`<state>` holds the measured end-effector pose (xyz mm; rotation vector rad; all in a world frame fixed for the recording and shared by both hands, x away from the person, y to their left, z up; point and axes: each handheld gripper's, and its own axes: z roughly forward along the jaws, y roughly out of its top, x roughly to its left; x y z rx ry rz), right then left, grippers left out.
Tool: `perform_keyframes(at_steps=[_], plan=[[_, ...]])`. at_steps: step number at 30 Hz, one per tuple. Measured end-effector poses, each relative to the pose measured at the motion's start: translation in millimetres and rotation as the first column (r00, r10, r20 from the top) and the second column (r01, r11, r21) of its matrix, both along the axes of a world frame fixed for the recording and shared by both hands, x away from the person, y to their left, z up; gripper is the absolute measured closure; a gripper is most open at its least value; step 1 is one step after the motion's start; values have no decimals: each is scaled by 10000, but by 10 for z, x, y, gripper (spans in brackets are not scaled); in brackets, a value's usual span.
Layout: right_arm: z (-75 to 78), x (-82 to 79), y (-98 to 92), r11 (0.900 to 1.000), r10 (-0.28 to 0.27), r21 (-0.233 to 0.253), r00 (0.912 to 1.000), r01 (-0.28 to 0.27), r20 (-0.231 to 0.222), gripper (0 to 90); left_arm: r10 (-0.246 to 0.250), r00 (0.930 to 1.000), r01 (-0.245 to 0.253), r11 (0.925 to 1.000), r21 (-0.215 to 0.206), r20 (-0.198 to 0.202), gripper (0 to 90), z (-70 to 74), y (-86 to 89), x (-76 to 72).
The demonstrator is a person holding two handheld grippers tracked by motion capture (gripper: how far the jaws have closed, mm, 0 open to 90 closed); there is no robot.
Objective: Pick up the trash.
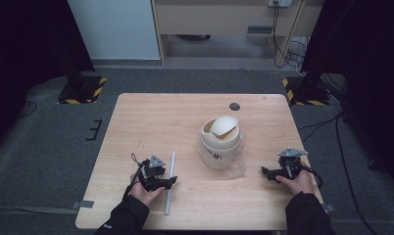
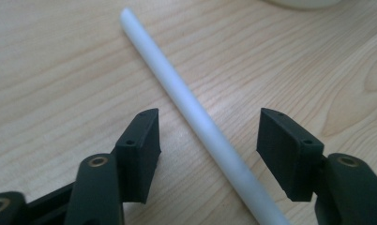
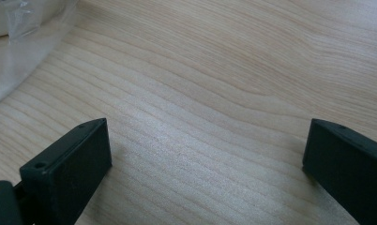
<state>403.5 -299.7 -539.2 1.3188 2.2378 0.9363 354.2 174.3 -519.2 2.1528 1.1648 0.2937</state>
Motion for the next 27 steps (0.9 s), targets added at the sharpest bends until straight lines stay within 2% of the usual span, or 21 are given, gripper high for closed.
perform_keyframes(at_steps=[1, 4, 6, 8, 9, 11, 13, 18, 21, 22, 23, 24, 25, 26, 27], plan=[[0, 0, 0, 10000, 0, -10, 10000, 0, 0, 16, 72, 10000, -72, 10000, 15, 61, 424, -2, -5, -1], [0, 0, 0, 10000, 2, -12, 10000, -2, 2, 16, 223, 9995, -228, 9995, 218, 208, 533, -1, -2, -6], [0, 0, 1, 10000, -7, -6, 10000, 7, 9, 16, 295, 9986, -318, 9980, 539, 430, 611, -1, 7, -11], [0, 0, 2, 10000, -17, -4, 10000, 17, 6, 16, 350, 9983, -377, 9976, 582, 474, 641, -2, 9, -10], [0, -1, 4, 10000, -34, -4, 10000, 34, 8, 16, 470, 9976, -501, 9969, 612, 515, 703, -2, 24, -5], [-1, -1, 5, 10000, -48, -15, 10000, 48, 17, 16, 512, 9973, -543, 9967, 601, 520, 768, -3, 37, 1], [-1, 0, 5, 10000, -49, -17, 10000, 49, 21, 16, 643, 9971, -659, 9971, 392, 415, 791, -4, 76, 15], [4, -3, 7, 10000, -81, 44, 10000, 81, 38, 40, 502, 9976, -527, 9972, 529, 487, 792, 18, 68, 10], [9, -2, 7, 10000, -32, 38, 10000, 31, 71, 67, 396, 9956, -410, 9990, 148, 846, 792, 93, 71, 4], [27, 0, 9, 10000, -59, 30, 10000, 59, 11, 107, 382, 9942, -384, 9993, -3, 1002, 792, 128, 77, 1], [33, 1, 10, 10000, -80, 41, 10000, 80, 8, 122, 438, 9901, -395, 9986, -348, 1337, 792, 199, 103, -8], [33, 1, 10, 10000, -80, 41, 10000, 80, 8, 122, 438, 9901, -395, 9986, -348, 1337, 792, 199, 103, -8], [44, 0, 8, 9997, -193, 128, 9998, 193, -26, 163, 572, 9853, -460, 9963, -722, 1610, 792, 265, 132, -22], [44, 0, 8, 9997, -193, 128, 9998, 193, -26, 163, 572, 9853, -460, 9963, -722, 1610, 792, 265, 132, -22], [62, 2, 4, 9993, -285, 224, 9996, 287, -94, 200, 624, 9831, -473, 9948, -904, 1719, 792, 299, 145, -30]])
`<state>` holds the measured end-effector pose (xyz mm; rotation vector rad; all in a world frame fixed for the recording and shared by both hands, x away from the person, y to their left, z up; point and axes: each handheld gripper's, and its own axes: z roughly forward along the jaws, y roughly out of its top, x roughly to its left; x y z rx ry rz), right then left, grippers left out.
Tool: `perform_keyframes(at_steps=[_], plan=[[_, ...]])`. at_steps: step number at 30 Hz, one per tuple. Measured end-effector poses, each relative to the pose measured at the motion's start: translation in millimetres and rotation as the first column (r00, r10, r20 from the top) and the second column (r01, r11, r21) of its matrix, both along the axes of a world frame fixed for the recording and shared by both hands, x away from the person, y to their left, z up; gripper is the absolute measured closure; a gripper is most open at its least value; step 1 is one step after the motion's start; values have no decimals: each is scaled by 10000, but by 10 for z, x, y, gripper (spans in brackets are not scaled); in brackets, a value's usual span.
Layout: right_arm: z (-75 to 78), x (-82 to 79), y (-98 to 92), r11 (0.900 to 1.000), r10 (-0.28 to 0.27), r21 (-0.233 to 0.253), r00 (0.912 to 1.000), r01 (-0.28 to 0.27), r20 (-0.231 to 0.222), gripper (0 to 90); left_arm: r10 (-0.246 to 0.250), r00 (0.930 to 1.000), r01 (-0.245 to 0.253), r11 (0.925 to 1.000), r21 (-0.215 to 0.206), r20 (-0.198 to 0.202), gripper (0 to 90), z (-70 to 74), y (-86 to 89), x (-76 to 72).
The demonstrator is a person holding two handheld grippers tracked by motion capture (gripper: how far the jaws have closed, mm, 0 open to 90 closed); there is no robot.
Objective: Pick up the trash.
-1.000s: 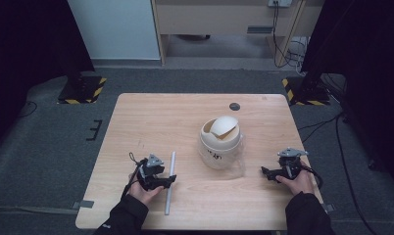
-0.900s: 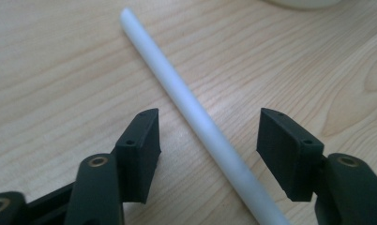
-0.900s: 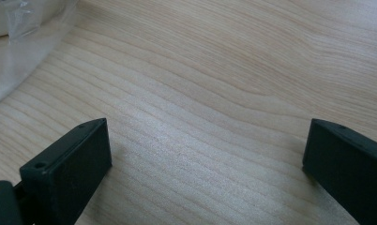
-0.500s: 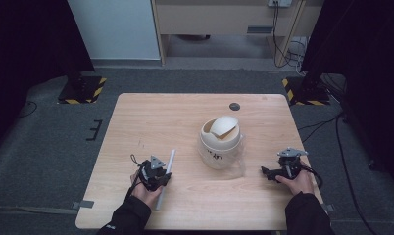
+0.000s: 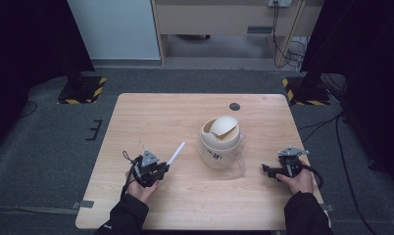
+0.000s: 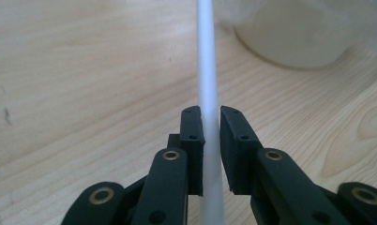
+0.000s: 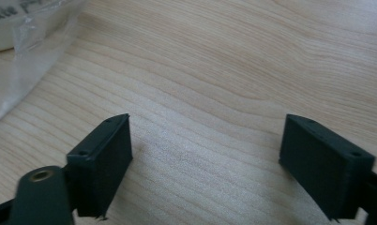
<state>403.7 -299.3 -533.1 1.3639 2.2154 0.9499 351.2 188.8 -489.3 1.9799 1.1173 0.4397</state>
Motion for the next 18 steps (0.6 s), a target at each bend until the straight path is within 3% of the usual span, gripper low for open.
perform_keyframes(at_steps=[1, 2, 3, 4, 8, 9, 15, 18], plan=[[9, 1, -7, 10000, -10, 15, 10000, 10, -46, 206, 66, 9995, -56, 9994, -330, 310, 792, 75, 24, -20], [9, 1, -7, 10000, -10, 15, 10000, 10, -46, 206, 66, 9995, -56, 9994, -330, 310, 791, 75, 24, -20], [28, -3, -27, 9998, -142, 130, 9999, 142, 32, 218, 131, 9977, -83, 9974, -715, 663, 792, 158, 48, -40], [28, -3, -27, 9998, -142, 130, 9999, 142, 32, 218, 131, 9977, -83, 9974, -715, 663, 792, 158, 48, -40], [102, -5, -70, 9972, -475, 601, 9979, 448, 446, 229, 306, 9897, -120, 9912, -1319, 1398, 792, 309, 87, -86], [125, -5, -71, 9964, -500, 709, 9970, 457, 597, 229, 338, 9847, -67, 9876, -1569, 1707, 792, 363, 97, -106], [251, -13, -41, 9902, -660, 1303, 9901, 497, 1238, 231, 396, 9752, 29, 9816, -1912, 2178, 792, 449, 85, -125], [371, -15, -26, 9857, -677, 1642, 9825, 390, 1734, 228, 324, 9657, 202, 9798, -1990, 2577, 792, 518, 94, -141]])
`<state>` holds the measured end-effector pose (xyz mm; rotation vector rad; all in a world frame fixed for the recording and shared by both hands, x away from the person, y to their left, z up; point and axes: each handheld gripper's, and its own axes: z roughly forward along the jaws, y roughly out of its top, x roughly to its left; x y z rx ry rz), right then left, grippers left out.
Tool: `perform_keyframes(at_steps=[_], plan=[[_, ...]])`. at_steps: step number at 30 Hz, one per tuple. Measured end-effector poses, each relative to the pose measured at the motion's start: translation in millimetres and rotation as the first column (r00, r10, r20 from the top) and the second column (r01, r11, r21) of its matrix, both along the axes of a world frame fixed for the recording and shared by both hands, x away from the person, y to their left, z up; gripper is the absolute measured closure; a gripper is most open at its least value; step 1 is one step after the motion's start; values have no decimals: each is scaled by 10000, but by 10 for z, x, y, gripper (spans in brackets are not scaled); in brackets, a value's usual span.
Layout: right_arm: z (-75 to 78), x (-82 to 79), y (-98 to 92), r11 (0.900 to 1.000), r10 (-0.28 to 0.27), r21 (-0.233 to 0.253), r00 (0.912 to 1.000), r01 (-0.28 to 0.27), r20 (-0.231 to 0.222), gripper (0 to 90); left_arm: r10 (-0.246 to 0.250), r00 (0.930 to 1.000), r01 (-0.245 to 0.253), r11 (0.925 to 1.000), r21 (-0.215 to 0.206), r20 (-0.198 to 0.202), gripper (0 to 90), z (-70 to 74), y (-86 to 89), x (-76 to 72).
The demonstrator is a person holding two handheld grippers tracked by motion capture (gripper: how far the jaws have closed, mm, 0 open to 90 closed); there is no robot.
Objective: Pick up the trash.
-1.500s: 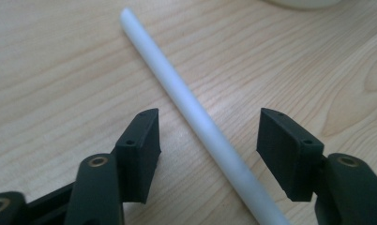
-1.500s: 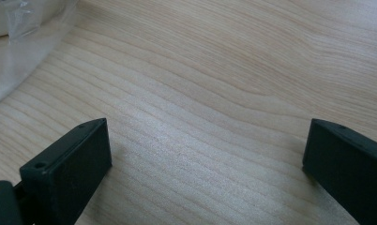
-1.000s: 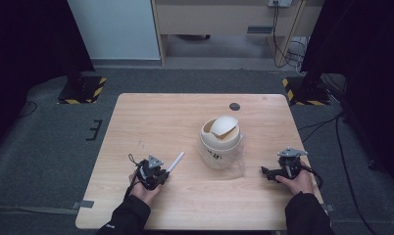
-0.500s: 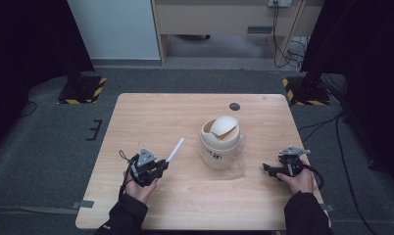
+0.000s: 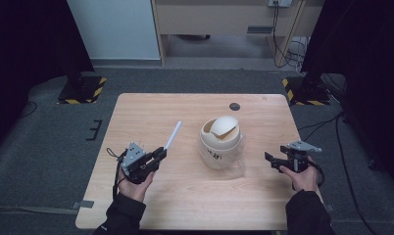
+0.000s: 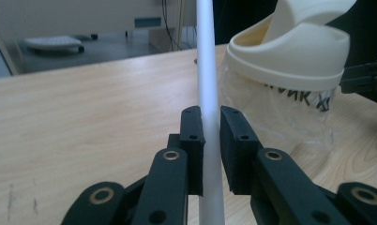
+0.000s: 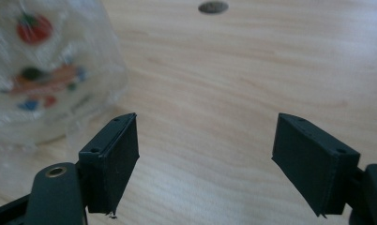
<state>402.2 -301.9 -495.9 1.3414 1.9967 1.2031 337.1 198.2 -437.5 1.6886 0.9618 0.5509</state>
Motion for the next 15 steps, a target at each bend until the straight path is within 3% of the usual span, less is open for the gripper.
perform_keyframes(at_steps=[7, 10, 12, 15], plan=[[101, -32, 33, 9996, 88, 251, 9990, -99, 438, 225, -197, 9967, 232, 9988, -431, 791, 792, 158, 66, -58], [156, -33, 56, 9993, 125, 333, 9976, -148, 677, 223, -308, 9906, 392, 9974, -606, 1330, 793, 269, 72, -85], [251, -52, 88, 9975, 224, 642, 9939, -295, 1083, 223, -306, 9874, 416, 9968, -681, 1550, 792, 317, 72, -104], [326, -63, 100, 9966, 267, 738, 9913, -365, 1286, 224, -229, 9824, 386, 9959, -815, 1852, 793, 381, 70, -113]])
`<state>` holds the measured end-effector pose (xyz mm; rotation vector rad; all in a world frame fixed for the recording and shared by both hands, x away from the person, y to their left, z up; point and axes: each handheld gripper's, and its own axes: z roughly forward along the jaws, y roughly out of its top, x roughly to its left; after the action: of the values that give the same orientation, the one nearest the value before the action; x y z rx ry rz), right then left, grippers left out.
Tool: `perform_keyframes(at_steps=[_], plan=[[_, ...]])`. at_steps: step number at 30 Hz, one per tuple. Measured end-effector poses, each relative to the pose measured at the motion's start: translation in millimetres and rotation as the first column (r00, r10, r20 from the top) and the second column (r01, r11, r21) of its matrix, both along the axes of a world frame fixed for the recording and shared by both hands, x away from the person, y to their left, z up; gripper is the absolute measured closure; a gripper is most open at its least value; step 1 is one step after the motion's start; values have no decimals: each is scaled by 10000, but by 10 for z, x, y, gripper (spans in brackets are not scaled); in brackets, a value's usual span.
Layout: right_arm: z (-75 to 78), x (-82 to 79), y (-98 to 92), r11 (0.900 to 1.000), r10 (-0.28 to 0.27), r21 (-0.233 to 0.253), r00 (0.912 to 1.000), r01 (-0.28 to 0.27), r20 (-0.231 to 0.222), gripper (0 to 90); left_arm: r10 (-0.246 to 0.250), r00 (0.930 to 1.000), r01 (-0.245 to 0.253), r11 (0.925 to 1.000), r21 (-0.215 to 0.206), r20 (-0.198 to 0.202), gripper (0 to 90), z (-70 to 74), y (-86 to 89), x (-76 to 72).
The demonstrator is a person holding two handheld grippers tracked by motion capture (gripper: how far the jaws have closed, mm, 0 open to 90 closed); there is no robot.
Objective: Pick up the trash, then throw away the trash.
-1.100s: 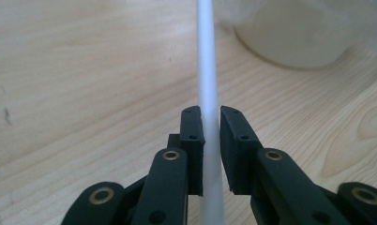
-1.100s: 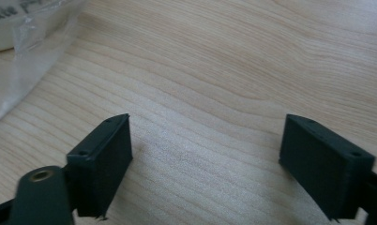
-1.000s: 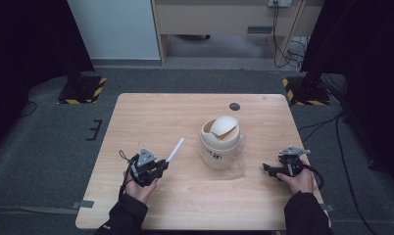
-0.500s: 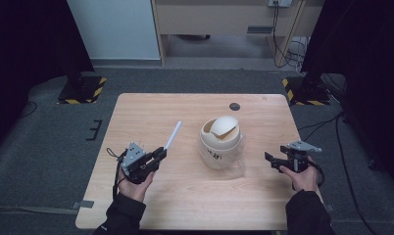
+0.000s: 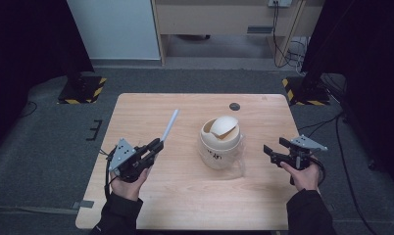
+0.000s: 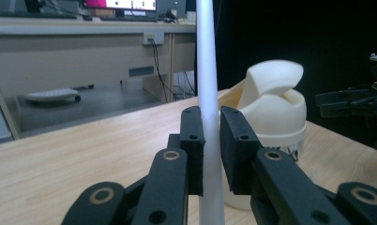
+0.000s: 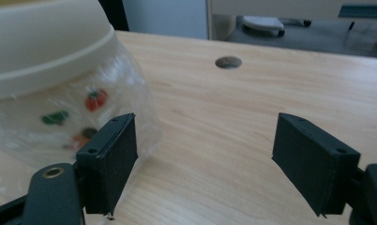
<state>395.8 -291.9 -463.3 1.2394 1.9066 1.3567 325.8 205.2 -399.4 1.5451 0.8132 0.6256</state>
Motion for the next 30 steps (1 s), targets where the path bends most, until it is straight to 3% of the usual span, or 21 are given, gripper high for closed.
perform_keyframes(at_steps=[3, 9, 16, 19, 23, 30], plan=[[183, -37, 27, 9990, 147, 423, 9986, -168, 500, 233, 38, 9998, -37, 10000, -48, 211, 793, 58, -5, 17], [402, -72, 81, 9971, 384, 609, 9941, -447, 1011, 235, -119, 9996, 120, 9999, -31, 274, 792, 112, -42, 59], [712, -151, 218, 9855, 789, 1340, 9800, -1044, 1827, 267, -460, 9986, 463, 9988, -128, 260, 793, 136, -192, 87], [773, -173, 264, 9820, 909, 1454, 9765, -1205, 1954, 290, -612, 9979, 618, 9976, -300, 226, 793, 154, -245, 97], [872, -200, 365, 9743, 1206, 1616, 9689, -1573, 2159, 310, -936, 9949, 945, 9953, -231, 381, 793, 198, -382, 105], [981, -259, 590, 9540, 1865, 1875, 9529, -2338, 2394, 338, -1592, 9850, 1611, 9866, -244, 665, 793, 209, -702, 87]])
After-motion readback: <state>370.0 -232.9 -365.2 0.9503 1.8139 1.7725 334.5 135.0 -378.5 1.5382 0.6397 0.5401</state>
